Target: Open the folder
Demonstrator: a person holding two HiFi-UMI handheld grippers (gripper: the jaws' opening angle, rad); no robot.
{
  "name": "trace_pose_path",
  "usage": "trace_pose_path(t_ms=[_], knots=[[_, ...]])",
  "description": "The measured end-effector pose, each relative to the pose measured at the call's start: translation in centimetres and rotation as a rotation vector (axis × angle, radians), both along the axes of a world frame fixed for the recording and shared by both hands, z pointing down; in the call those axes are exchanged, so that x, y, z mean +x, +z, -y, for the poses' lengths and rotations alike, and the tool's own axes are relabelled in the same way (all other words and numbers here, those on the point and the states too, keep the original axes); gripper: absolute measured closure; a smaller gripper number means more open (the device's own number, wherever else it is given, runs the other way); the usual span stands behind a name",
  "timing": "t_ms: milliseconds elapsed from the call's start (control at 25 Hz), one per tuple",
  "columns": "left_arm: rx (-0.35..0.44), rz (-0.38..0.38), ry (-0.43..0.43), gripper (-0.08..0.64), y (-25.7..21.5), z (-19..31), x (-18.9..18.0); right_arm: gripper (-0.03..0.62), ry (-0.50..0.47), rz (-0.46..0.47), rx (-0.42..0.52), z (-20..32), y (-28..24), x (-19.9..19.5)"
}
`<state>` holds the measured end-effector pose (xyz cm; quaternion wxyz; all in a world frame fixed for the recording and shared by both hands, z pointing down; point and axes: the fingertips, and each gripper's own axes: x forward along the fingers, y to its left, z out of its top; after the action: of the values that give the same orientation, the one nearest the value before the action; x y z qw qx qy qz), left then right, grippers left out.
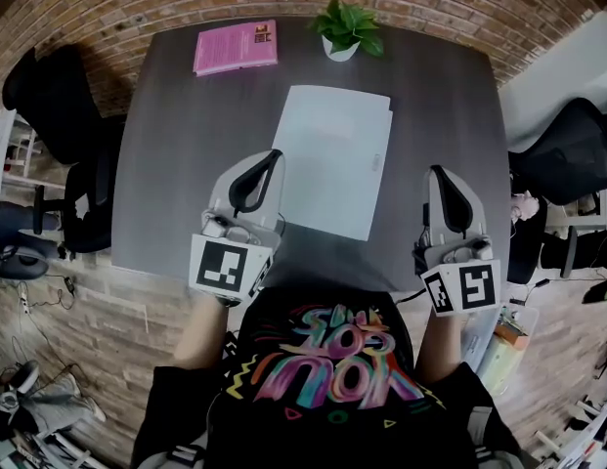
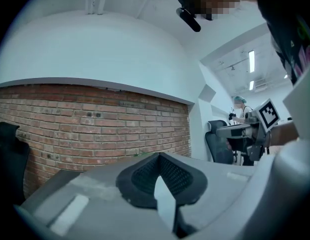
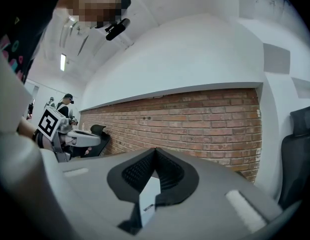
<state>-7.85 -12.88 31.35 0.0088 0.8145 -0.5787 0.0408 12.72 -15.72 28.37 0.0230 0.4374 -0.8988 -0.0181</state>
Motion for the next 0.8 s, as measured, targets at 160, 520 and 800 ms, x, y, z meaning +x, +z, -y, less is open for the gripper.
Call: trace_pose_path(t_ms=[160,520,800], knots=[[-0.003,0.012,0.009,0.558,0.2,0.5,0.8,0.592,0.002,0.006,-0.006,0.5,0.2,0.8],[0.004,0.018,0.006,0.558,0.2,1.3,1.4,0.592,-0.005,0.017,-0.024,1.3,0.7,1.4],[-0.013,-0.006,-0.018,0.558,0.3,1.6,1.4,0.592,-0.009,0.018,-0.036,1.7,1.1,1.5]])
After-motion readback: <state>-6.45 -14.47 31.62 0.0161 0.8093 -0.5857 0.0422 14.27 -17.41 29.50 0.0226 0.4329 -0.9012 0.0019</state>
